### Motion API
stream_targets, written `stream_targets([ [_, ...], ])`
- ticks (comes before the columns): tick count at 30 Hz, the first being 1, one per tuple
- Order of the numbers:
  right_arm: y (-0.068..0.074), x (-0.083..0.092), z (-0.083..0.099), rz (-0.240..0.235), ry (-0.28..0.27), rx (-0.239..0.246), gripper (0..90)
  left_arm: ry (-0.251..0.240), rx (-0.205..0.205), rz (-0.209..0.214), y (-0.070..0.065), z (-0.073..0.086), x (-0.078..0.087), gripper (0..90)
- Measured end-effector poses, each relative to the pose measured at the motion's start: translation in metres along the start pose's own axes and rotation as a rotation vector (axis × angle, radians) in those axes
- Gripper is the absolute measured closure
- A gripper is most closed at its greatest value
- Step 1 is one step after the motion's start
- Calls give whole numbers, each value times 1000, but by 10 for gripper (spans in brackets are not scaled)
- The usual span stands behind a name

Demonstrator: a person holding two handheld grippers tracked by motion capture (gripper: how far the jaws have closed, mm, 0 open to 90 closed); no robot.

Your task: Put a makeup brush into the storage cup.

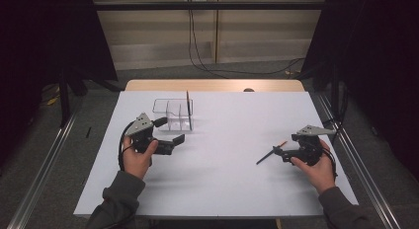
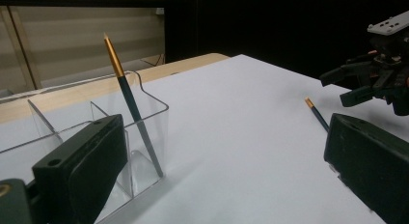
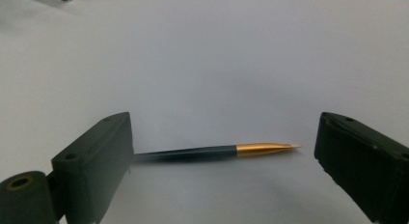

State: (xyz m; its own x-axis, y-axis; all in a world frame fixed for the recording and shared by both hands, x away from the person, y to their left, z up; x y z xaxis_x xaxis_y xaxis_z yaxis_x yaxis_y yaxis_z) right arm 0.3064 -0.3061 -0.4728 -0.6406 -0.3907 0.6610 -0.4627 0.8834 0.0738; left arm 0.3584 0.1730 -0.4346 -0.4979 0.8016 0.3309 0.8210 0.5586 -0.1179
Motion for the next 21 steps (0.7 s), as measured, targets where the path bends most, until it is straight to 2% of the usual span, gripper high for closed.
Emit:
stream_targets([
  [4, 0, -1, 1, -2, 8, -13, 75, -5, 2, -13, 0, 0, 0, 13],
  [6, 1, -1, 1, -2, 13, -7, 83, -2, 4, 3, -1, 0, 0, 14],
  [8, 2, -2, 2, -4, 16, -13, 87, -6, -3, -21, -1, -1, 0, 14],
  [9, 2, -2, 3, -5, 14, -15, 93, -1, -3, -6, -1, -1, 0, 14],
  [13, 3, -3, 4, -11, 22, -18, 97, -3, -6, -23, -2, 0, 0, 15],
  [15, 4, -3, 3, -16, 20, -13, 97, -7, -4, -5, -1, 0, -1, 15],
  [17, 4, -3, 3, -14, 18, -17, 97, 2, -4, -15, -2, 0, -1, 15],
  [18, 4, -3, 2, -13, 17, -17, 97, 5, -8, 3, -1, 0, -1, 15],
  [19, 4, -3, 2, -13, 14, -14, 97, 3, -7, -10, -2, 0, -1, 15],
  [20, 4, -3, 2, -12, 14, -14, 97, 2, -3, 5, -2, 0, -1, 15],
  [21, 4, -3, 2, -12, 14, -12, 97, -5, 1, 3, -2, 0, -2, 15],
])
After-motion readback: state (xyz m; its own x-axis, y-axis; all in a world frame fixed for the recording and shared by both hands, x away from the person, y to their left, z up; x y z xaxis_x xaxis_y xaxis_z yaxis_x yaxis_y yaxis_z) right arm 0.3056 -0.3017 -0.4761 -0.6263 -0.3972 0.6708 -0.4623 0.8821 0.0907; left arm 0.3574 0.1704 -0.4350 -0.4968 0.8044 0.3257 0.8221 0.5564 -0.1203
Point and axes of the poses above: each handheld gripper's, and its own axes: x roughly backward along the jaws, z roughly out of its underside, y roughly to its left, the point moved 1 cm from there along -x, roughly forward along the jaws, and after that the axes turned 5 degrees about y, right-handed, at the moved point
